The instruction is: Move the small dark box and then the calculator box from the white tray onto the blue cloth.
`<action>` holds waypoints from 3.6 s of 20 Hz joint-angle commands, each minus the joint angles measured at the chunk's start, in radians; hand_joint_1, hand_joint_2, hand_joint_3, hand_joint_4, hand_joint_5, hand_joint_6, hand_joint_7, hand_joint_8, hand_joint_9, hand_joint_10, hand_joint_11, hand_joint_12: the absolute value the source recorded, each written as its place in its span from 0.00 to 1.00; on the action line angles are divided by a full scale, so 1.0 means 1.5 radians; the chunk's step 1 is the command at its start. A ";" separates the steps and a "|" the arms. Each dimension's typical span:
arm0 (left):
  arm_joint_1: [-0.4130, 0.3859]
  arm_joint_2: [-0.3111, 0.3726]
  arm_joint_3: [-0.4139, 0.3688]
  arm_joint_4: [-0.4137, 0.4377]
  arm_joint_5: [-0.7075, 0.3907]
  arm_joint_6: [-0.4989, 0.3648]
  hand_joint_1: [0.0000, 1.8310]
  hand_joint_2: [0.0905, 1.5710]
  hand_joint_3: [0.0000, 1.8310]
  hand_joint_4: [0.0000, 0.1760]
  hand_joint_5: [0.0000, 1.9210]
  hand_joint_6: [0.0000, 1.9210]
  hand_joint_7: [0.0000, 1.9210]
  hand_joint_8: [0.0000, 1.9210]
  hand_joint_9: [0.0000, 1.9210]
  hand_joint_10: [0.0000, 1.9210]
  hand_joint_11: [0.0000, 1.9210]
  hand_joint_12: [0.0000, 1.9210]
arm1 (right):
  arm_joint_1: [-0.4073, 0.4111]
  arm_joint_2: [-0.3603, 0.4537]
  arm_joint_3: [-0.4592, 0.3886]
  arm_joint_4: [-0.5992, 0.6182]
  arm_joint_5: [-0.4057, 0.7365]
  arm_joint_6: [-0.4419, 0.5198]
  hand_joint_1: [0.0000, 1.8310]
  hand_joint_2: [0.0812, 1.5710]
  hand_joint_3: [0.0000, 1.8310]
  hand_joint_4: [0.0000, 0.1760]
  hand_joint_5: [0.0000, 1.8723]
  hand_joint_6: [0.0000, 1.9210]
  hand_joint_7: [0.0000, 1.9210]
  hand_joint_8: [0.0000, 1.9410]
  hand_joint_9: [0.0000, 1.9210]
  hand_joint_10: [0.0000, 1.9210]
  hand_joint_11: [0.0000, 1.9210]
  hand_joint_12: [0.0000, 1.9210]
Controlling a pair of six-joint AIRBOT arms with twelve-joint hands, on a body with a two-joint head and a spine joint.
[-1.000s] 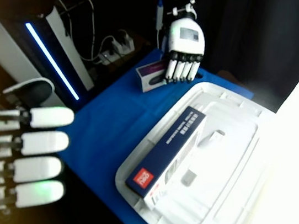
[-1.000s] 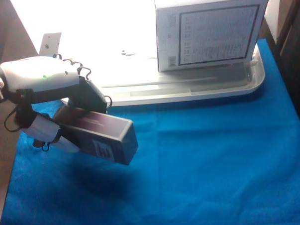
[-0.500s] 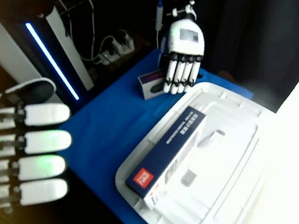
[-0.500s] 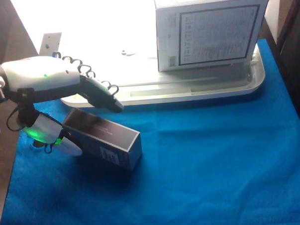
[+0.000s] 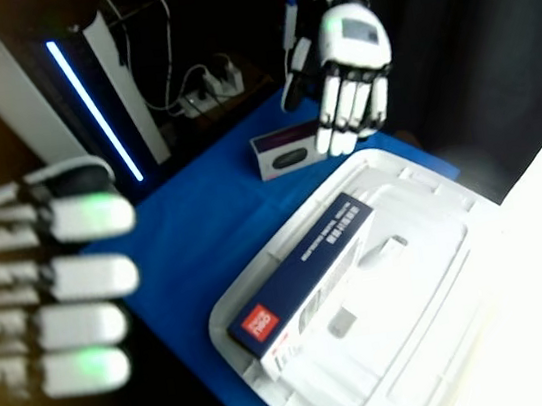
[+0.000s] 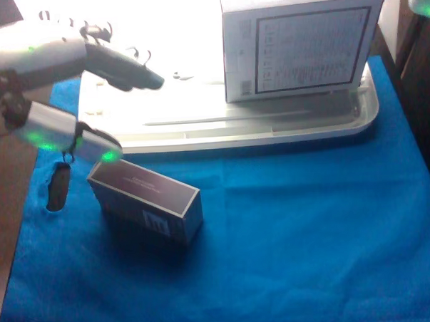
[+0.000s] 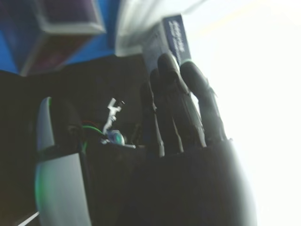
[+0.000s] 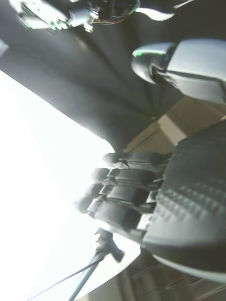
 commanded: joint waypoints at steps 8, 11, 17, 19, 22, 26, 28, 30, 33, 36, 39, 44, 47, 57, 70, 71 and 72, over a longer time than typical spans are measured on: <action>-0.031 -0.046 0.063 -0.108 -0.043 0.035 0.44 0.58 0.00 0.00 0.32 0.00 0.37 0.01 0.22 0.58 0.13 0.90 | 0.105 -0.083 0.139 -0.099 -0.163 0.122 0.42 0.41 0.01 0.00 0.22 0.00 0.23 0.00 0.22 0.00 0.26 0.01; -0.035 -0.048 0.067 -0.129 -0.053 0.048 0.43 0.57 0.00 0.11 0.31 0.00 0.37 0.00 0.21 0.55 0.13 0.88 | 0.175 -0.106 0.166 -0.195 -0.280 0.126 0.44 0.42 0.01 0.00 0.21 0.00 0.24 0.01 0.24 0.01 0.25 0.01; -0.035 -0.068 0.070 -0.151 -0.081 0.057 0.42 0.57 0.00 0.08 0.29 0.00 0.37 0.00 0.19 0.55 0.11 0.89 | 0.195 -0.139 0.202 -0.228 -0.350 0.137 0.43 0.43 0.00 0.00 0.21 0.00 0.26 0.00 0.26 0.00 0.13 0.40; -0.035 -0.068 0.067 -0.154 -0.085 0.057 0.44 0.56 0.00 0.06 0.31 0.00 0.38 0.01 0.21 0.55 0.13 0.87 | 0.195 -0.140 0.202 -0.227 -0.356 0.137 0.44 0.43 0.00 0.00 0.21 0.00 0.27 0.00 0.25 0.00 0.03 0.57; -0.032 -0.068 0.064 -0.157 -0.090 0.057 0.44 0.57 0.00 0.00 0.32 0.00 0.38 0.01 0.22 0.54 0.13 0.85 | 0.195 -0.146 0.207 -0.227 -0.373 0.137 0.44 0.43 0.00 0.00 0.20 0.00 0.26 0.00 0.23 0.01 0.00 0.53; -0.024 -0.067 0.056 -0.157 -0.098 0.057 0.44 0.58 0.00 0.00 0.30 0.00 0.36 0.00 0.22 0.52 0.14 0.82 | 0.190 -0.151 0.213 -0.218 -0.390 0.137 0.45 0.44 0.00 0.00 0.21 0.00 0.27 0.00 0.23 0.00 0.03 0.49; -0.018 -0.064 0.051 -0.158 -0.100 0.057 0.44 0.58 0.00 0.00 0.30 0.00 0.36 0.00 0.22 0.52 0.15 0.80 | 0.176 -0.153 0.214 -0.202 -0.390 0.137 0.45 0.43 0.00 0.00 0.21 0.00 0.27 0.00 0.23 0.00 0.02 0.48; -0.009 -0.059 0.047 -0.166 -0.111 0.057 0.44 0.59 0.00 0.00 0.32 0.01 0.37 0.01 0.21 0.51 0.14 0.77 | 0.162 -0.159 0.218 -0.187 -0.390 0.137 0.45 0.43 0.00 0.00 0.22 0.00 0.28 0.00 0.26 0.01 0.05 0.49; -0.002 -0.053 0.041 -0.174 -0.121 0.057 0.44 0.59 0.00 0.00 0.30 0.00 0.38 0.01 0.22 0.51 0.16 0.78 | 0.141 -0.164 0.221 -0.166 -0.389 0.137 0.45 0.41 0.00 0.00 0.24 0.00 0.29 0.00 0.27 0.01 0.06 0.51; 0.001 -0.053 0.041 -0.178 -0.122 0.057 0.45 0.60 0.00 0.00 0.30 0.00 0.38 0.01 0.22 0.52 0.15 0.78 | 0.132 -0.169 0.223 -0.151 -0.389 0.137 0.47 0.42 0.00 0.00 0.26 0.01 0.31 0.01 0.28 0.01 0.06 0.50; 0.009 -0.053 0.041 -0.186 -0.125 0.057 0.45 0.59 0.00 0.00 0.30 0.00 0.38 0.01 0.22 0.51 0.15 0.78 | 0.128 -0.181 0.231 -0.137 -0.383 0.137 0.47 0.43 0.00 0.00 0.27 0.00 0.33 0.00 0.31 0.00 0.07 0.51; 0.012 -0.051 0.042 -0.188 -0.122 0.057 0.44 0.58 0.00 0.00 0.31 0.00 0.38 0.01 0.20 0.54 0.12 0.81 | 0.124 -0.191 0.232 -0.118 -0.364 0.137 0.47 0.42 0.00 0.00 0.29 0.00 0.36 0.00 0.34 0.01 0.07 0.63; 0.012 -0.051 0.042 -0.188 -0.122 0.057 0.45 0.57 0.00 0.00 0.30 0.00 0.38 0.01 0.18 0.59 0.08 0.85 | 0.121 -0.196 0.235 -0.112 -0.360 0.137 0.49 0.44 0.00 0.00 0.31 0.00 0.40 0.01 0.38 0.01 0.09 0.68; 0.017 -0.051 0.042 -0.192 -0.119 0.057 0.48 0.59 0.00 0.00 0.31 0.00 0.37 0.02 0.16 0.58 0.04 0.85 | 0.120 -0.198 0.235 -0.108 -0.356 0.137 0.72 0.60 0.00 0.00 0.68 0.14 0.79 0.08 0.82 0.02 0.67 0.45; 0.064 -0.044 0.056 -0.262 -0.103 0.085 0.46 0.57 0.00 0.00 0.30 0.00 0.36 0.04 0.15 0.49 0.00 0.79 | 0.127 -0.147 0.182 -0.197 -0.262 0.215 0.64 0.69 0.00 0.00 0.53 0.49 0.76 0.03 0.84 0.03 0.62 0.63; 0.071 -0.042 0.057 -0.271 -0.103 0.090 0.46 0.56 0.00 0.00 0.31 0.00 0.36 0.05 0.15 0.47 0.00 0.78 | 0.127 -0.142 0.174 -0.200 -0.253 0.215 0.63 0.69 0.00 0.00 0.52 0.50 0.75 0.02 0.84 0.04 0.62 0.66; 0.077 -0.042 0.057 -0.279 -0.103 0.095 0.46 0.56 0.00 0.00 0.31 0.00 0.36 0.06 0.15 0.43 0.00 0.73 | 0.127 -0.137 0.167 -0.201 -0.250 0.215 0.63 0.70 0.00 0.00 0.51 0.52 0.77 0.02 0.78 0.21 0.61 0.69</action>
